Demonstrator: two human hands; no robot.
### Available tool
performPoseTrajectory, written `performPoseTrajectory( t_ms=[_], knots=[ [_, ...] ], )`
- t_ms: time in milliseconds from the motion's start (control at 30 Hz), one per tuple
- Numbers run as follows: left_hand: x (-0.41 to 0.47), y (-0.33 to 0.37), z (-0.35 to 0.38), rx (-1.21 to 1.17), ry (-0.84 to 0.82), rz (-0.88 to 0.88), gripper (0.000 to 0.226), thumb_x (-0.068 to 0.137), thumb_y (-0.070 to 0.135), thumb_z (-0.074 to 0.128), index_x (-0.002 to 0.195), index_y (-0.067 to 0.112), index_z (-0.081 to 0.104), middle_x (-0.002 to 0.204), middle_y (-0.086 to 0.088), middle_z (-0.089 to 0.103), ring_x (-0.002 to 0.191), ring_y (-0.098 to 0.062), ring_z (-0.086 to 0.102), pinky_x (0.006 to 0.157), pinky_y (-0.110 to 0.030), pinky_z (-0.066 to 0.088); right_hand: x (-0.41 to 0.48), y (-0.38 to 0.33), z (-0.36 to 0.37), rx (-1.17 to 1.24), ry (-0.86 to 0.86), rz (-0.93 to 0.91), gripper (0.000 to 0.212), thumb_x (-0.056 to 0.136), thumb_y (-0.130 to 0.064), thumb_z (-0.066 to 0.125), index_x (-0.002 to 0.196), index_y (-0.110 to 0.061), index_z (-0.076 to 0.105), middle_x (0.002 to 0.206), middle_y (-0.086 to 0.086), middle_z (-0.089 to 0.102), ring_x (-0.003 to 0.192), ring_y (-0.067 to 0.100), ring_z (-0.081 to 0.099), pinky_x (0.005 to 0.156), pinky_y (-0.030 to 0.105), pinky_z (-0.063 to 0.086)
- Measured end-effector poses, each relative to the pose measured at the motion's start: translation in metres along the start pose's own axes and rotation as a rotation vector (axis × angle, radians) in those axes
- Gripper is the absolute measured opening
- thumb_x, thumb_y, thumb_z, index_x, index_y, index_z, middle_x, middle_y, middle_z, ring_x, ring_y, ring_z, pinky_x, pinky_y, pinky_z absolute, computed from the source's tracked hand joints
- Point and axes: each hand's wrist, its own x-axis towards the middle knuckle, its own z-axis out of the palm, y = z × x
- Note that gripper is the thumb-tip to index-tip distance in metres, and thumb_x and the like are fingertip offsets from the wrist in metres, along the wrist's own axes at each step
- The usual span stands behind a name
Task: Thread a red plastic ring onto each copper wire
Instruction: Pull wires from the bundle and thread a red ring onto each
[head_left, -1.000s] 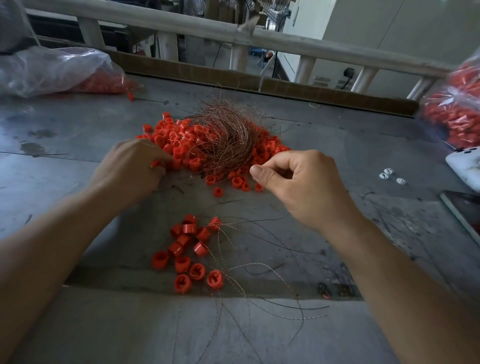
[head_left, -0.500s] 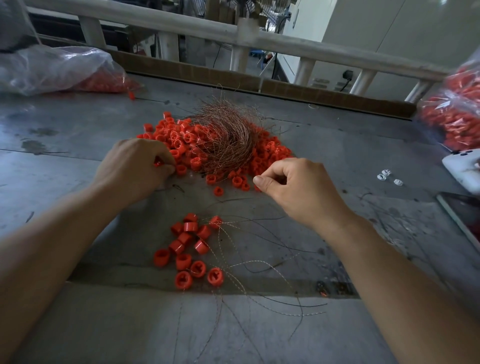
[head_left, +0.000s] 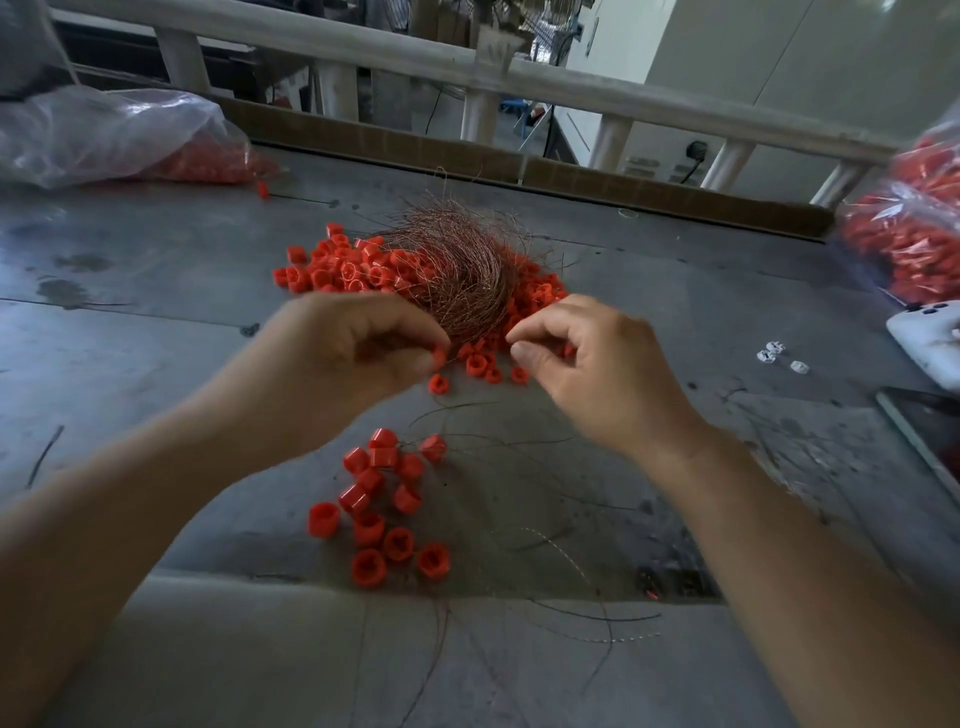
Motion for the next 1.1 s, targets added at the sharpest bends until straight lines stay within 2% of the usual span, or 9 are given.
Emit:
performPoseTrajectory(
  t_ms=[133, 200, 433, 600, 667, 767, 867, 1000, 1100],
  knots=[
    [-0.004, -0.005, 0.016, 0.193, -0.188, 0.128, 0.009, 0.085, 0.032, 0.057, 0.083, 0.038, 0.063, 0.086, 0.019, 0.065, 0.085, 0.004, 0.057, 0.071, -0.013, 0.047, 0.001, -0.004, 0.014, -0.101, -0.158, -0.151, 0.015, 0.086, -0.009, 0.059, 0.095, -0.006, 0.07, 0.104, 0.006, 0.065, 0.099, 0.021, 0.054, 0.087, 0.019, 0.032],
    [-0.004, -0.009, 0.02, 0.221, -0.243, 0.158, 0.014, 0.081, 0.032, 0.055, 0.089, 0.029, 0.066, 0.091, 0.015, 0.066, 0.087, 0.003, 0.056, 0.074, -0.015, 0.045, 0.002, -0.004, 0.017, -0.141, -0.203, -0.193, 0.017, 0.088, -0.011, 0.056, 0.098, -0.007, 0.07, 0.114, 0.005, 0.063, 0.103, 0.02, 0.051, 0.087, 0.017, 0.029],
    [-0.006, -0.017, 0.027, 0.17, -0.272, 0.201, 0.024, 0.076, 0.026, 0.061, 0.098, 0.035, 0.057, 0.094, 0.012, 0.067, 0.082, 0.002, 0.062, 0.071, -0.026, 0.05, 0.005, 0.003, 0.027, -0.229, -0.289, -0.203, 0.026, 0.094, -0.016, 0.047, 0.112, -0.012, 0.064, 0.136, -0.005, 0.048, 0.116, 0.014, 0.042, 0.093, 0.021, 0.03],
    [-0.005, -0.019, 0.025, 0.144, -0.28, 0.171, 0.027, 0.076, 0.03, 0.061, 0.103, 0.037, 0.056, 0.098, 0.015, 0.067, 0.086, 0.003, 0.063, 0.076, -0.025, 0.051, 0.004, 0.0, 0.023, -0.154, -0.184, -0.217, 0.021, 0.09, -0.011, 0.053, 0.105, -0.004, 0.067, 0.118, 0.006, 0.061, 0.11, 0.022, 0.052, 0.092, 0.023, 0.035],
    [-0.005, -0.016, 0.023, 0.097, -0.276, 0.155, 0.023, 0.076, 0.029, 0.061, 0.097, 0.036, 0.06, 0.102, 0.019, 0.065, 0.088, 0.006, 0.062, 0.077, -0.015, 0.049, 0.002, -0.003, 0.018, -0.103, -0.122, -0.237, 0.015, 0.084, -0.008, 0.06, 0.095, -0.003, 0.07, 0.106, 0.009, 0.065, 0.102, 0.023, 0.057, 0.087, 0.02, 0.035],
    [-0.004, -0.011, 0.013, 0.003, -0.244, 0.131, 0.02, 0.078, 0.02, 0.068, 0.084, 0.039, 0.067, 0.097, 0.024, 0.065, 0.085, 0.009, 0.062, 0.074, -0.003, 0.044, 0.002, -0.003, 0.01, -0.061, -0.028, -0.255, 0.007, 0.078, -0.004, 0.065, 0.083, -0.003, 0.07, 0.088, 0.009, 0.067, 0.087, 0.024, 0.06, 0.08, 0.026, 0.042],
    [-0.002, -0.004, -0.001, -0.143, -0.153, 0.066, 0.022, 0.073, 0.022, 0.066, 0.09, 0.036, 0.069, 0.086, 0.016, 0.071, 0.079, 0.0, 0.066, 0.07, -0.009, 0.049, 0.003, -0.002, 0.004, -0.014, 0.107, -0.211, 0.006, 0.077, -0.004, 0.066, 0.084, -0.004, 0.067, 0.08, 0.004, 0.066, 0.077, 0.021, 0.06, 0.07, 0.028, 0.046],
    [0.001, 0.0, -0.009, -0.379, 0.042, -0.001, 0.026, 0.062, 0.016, 0.061, 0.086, 0.024, 0.068, 0.087, -0.002, 0.071, 0.073, -0.011, 0.069, 0.064, -0.016, 0.053, 0.002, -0.003, -0.001, -0.018, 0.219, -0.21, 0.01, 0.077, -0.009, 0.066, 0.086, -0.007, 0.069, 0.079, 0.002, 0.067, 0.076, 0.02, 0.06, 0.07, 0.03, 0.047],
    [0.002, -0.001, -0.007, -0.397, 0.105, -0.055, 0.026, 0.058, 0.014, 0.062, 0.082, 0.023, 0.067, 0.083, 0.0, 0.072, 0.07, -0.01, 0.069, 0.063, -0.014, 0.052, 0.001, -0.004, -0.004, 0.027, 0.243, -0.198, 0.007, 0.079, -0.009, 0.063, 0.083, -0.006, 0.068, 0.079, 0.003, 0.066, 0.076, 0.018, 0.06, 0.071, 0.028, 0.048]
  ],
)
